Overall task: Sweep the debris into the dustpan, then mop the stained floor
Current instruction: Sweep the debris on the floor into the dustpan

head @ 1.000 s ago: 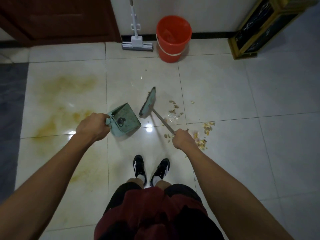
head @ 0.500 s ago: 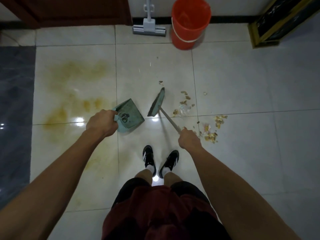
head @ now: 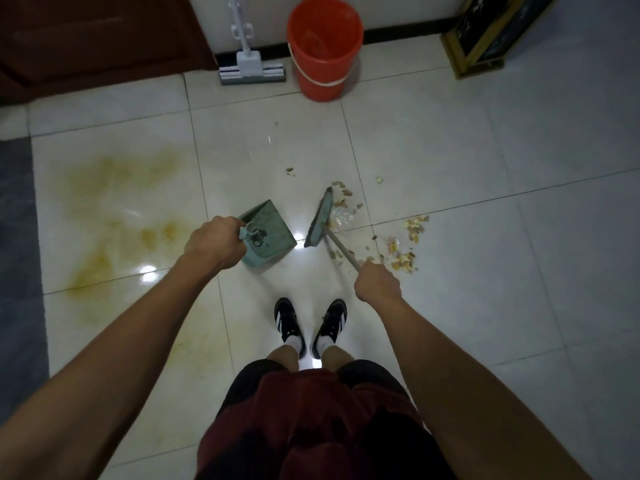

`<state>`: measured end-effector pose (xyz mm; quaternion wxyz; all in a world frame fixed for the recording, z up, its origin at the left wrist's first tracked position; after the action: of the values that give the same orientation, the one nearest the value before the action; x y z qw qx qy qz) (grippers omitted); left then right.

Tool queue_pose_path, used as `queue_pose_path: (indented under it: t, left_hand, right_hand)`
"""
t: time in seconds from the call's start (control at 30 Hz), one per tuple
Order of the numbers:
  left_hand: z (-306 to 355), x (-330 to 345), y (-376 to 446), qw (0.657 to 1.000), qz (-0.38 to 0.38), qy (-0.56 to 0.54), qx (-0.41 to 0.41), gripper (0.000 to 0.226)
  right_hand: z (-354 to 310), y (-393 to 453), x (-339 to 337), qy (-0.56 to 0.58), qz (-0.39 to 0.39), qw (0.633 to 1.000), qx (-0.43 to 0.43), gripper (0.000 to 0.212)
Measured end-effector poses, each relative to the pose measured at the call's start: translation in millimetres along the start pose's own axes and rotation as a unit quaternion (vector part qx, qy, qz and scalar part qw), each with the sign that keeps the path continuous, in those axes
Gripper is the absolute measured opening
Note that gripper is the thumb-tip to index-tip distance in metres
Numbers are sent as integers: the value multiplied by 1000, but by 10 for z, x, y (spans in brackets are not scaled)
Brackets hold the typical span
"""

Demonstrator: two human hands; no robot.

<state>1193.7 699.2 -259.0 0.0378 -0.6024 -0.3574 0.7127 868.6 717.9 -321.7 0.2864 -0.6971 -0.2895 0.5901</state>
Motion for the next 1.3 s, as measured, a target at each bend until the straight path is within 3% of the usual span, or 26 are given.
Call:
queue_pose_path:
  t: [0.3,0.63,0.9,1.07,1.3]
  left_hand:
    - [325,-160,-41,1000,17,19,3,38]
    - [-76,-561,239,999,34,0,-20,44]
    - [-803,-1005,1229,999,27,-23,-35,36]
    - [-1185,-1245,1978,998,16,-38,-41,23]
    - [-1370,-1571,2685,998,-14,-56,-19,27]
  right_hand:
    - [102,75,-251,48,14,998,-39,31]
    - [-501,578,-553,127,22,988,-84,36]
    - [-1600,1499,-870,158,23,983,-91,46]
    - [-2477,2228,-1146,154,30,982,-102,39]
    - [-3278,2908,-1422,157,23,982,-101,32]
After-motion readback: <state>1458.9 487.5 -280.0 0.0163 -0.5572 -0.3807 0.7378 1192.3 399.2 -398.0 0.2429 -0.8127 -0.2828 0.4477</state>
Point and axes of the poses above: each hand's wrist, its own y-axis towards the middle knuckle, its own x-axis out of the palm, z = x × y, the point moved 9 cm from there along y, towards the middle knuckle, and after that the axes turned 10 degrees about -x, right-handed, at the moved point
